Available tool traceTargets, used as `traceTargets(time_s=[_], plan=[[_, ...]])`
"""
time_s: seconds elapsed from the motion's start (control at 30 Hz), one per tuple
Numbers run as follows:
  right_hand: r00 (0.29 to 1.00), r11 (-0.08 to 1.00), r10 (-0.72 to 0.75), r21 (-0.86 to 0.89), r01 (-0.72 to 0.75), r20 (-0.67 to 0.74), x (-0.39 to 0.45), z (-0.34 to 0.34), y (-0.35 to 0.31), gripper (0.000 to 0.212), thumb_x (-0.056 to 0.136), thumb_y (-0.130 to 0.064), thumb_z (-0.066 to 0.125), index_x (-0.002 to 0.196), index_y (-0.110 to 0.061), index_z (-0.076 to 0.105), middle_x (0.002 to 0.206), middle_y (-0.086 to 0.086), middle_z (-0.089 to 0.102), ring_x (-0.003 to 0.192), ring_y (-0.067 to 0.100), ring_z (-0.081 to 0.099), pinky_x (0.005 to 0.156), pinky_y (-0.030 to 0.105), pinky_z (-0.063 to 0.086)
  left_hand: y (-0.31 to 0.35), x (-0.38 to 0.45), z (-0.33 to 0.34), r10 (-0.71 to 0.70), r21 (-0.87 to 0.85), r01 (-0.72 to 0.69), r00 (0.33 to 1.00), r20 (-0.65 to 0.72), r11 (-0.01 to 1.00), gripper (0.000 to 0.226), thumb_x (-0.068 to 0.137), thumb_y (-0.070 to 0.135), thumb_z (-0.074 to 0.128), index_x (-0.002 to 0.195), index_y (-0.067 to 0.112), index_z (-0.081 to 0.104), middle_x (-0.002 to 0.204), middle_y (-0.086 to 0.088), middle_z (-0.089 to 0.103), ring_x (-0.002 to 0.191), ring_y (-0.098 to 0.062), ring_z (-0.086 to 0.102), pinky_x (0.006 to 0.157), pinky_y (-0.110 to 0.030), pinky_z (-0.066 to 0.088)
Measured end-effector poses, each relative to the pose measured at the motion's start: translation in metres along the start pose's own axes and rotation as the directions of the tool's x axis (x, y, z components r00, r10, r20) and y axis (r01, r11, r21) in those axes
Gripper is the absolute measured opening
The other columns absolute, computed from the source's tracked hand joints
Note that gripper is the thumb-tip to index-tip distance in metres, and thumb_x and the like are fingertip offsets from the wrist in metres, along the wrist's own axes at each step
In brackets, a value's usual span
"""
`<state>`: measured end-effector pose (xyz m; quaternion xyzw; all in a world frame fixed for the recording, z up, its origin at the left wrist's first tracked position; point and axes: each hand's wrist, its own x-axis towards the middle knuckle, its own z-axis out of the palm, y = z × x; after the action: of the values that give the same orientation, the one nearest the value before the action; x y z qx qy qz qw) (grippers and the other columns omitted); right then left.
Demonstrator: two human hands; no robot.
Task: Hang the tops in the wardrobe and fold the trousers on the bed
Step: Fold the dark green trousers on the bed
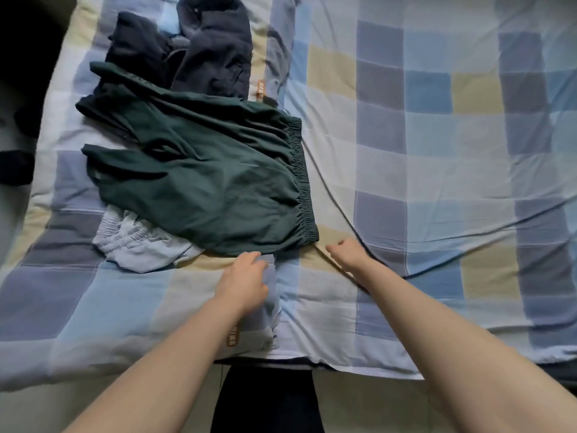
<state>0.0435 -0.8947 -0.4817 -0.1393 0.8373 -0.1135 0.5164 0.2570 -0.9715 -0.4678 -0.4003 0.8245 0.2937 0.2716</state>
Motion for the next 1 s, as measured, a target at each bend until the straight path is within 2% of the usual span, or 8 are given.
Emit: traceTargets(time_s=[0.13,0.33,0.47,0.57,0.7,0.8,0.9,1.0], plan=[[0.998,0.998,0.002,0.064,-0.007,0.065,0.047,0.016,-0.005,0.056,0.092,-0.029,0.057,0.133,0.005,0.042,0.130,0.022,0.052,0.114,0.035,0.055,0.097,0.048,0.048,-0.005,0.041,0.020,0.048,0.013,-0.048,0.999,0.006,0.999,0.063,0.092,0.021,0.050,0.151,0.021,0.028,0.161,0.003,0.018,0.149,-0.020,0.011,0.120,-0.035,0.017],[0.996,0.973,-0.068,0.222,0.055,0.052,0.098,0.044,-0.001,0.054,0.090,-0.017,0.064,0.135,0.001,0.040,0.094,-0.001,0.053,0.069,0.005,0.050,0.047,0.011,0.038,-0.022,0.074,0.049,0.046,0.046,-0.048,0.998,0.042,0.998,0.071,0.092,0.018,0.046,0.155,0.021,0.013,0.162,0.003,0.016,0.148,-0.020,0.015,0.119,-0.036,0.019],[0.984,0.976,-0.172,0.147,0.163,0.048,0.080,0.056,-0.002,0.014,0.094,-0.016,0.058,0.101,-0.005,0.063,0.073,0.002,0.055,0.063,0.011,0.046,0.049,0.013,0.035,-0.024,0.069,0.050,0.064,0.015,-0.063,0.997,-0.036,0.998,0.079,0.090,0.019,0.048,0.156,0.025,0.004,0.160,0.004,0.021,0.140,-0.020,0.033,0.112,-0.038,0.030],[0.930,0.919,-0.367,0.147,0.365,-0.011,0.039,0.053,-0.015,0.016,0.094,-0.006,0.052,0.102,-0.003,0.066,0.079,-0.002,0.062,0.069,0.006,0.051,0.064,0.016,0.042,-0.013,0.058,0.042,0.039,-0.023,-0.040,0.997,-0.065,0.999,0.095,0.089,0.030,0.058,0.153,0.035,-0.011,0.163,0.008,0.002,0.131,-0.027,0.045,0.110,-0.047,0.032],[0.875,0.876,-0.482,0.051,0.480,0.034,-0.029,0.038,-0.033,0.017,0.093,-0.008,0.054,0.099,0.003,0.065,0.097,0.018,0.065,0.090,0.027,0.059,0.086,0.040,0.047,0.006,0.036,0.014,0.081,-0.163,-0.172,0.887,-0.454,0.971,0.086,0.078,0.022,0.073,0.151,0.023,0.028,0.158,-0.001,0.027,0.136,-0.022,0.039,0.113,-0.045,0.028],[0.852,0.849,-0.523,0.059,0.524,-0.036,-0.082,0.023,-0.037,0.015,0.093,-0.012,0.056,0.094,-0.002,0.067,0.086,0.008,0.057,0.081,0.017,0.054,0.078,0.024,0.044,0.019,0.009,-0.017,0.123,-0.321,-0.369,0.801,-0.586,0.872,0.060,0.068,-0.005,0.071,0.125,0.012,0.062,0.129,-0.007,0.062,0.121,-0.025,0.058,0.106,-0.032,0.039],[0.875,0.843,-0.462,0.236,0.483,-0.141,-0.131,0.004,-0.036,0.018,0.095,-0.014,0.053,0.095,-0.018,0.071,0.095,-0.005,0.064,0.087,0.002,0.058,0.074,0.007,0.040,0.024,-0.026,-0.046,0.026,-0.394,-0.321,0.802,-0.597,0.861,0.048,0.071,-0.008,0.066,0.112,0.017,0.070,0.102,-0.002,0.074,0.090,-0.022,0.068,0.079,-0.021,0.045],[0.884,0.856,-0.428,0.230,0.463,-0.187,-0.169,-0.007,-0.026,0.021,0.093,-0.012,0.055,0.108,-0.022,0.065,0.103,-0.008,0.065,0.095,0.009,0.059,0.077,0.012,0.044,0.023,-0.063,-0.078,-0.091,-0.479,-0.281,0.782,-0.617,0.832,0.039,0.076,-0.002,0.069,0.106,0.023,0.073,0.093,0.005,0.075,0.082,-0.012,0.064,0.068,-0.012,0.039]])
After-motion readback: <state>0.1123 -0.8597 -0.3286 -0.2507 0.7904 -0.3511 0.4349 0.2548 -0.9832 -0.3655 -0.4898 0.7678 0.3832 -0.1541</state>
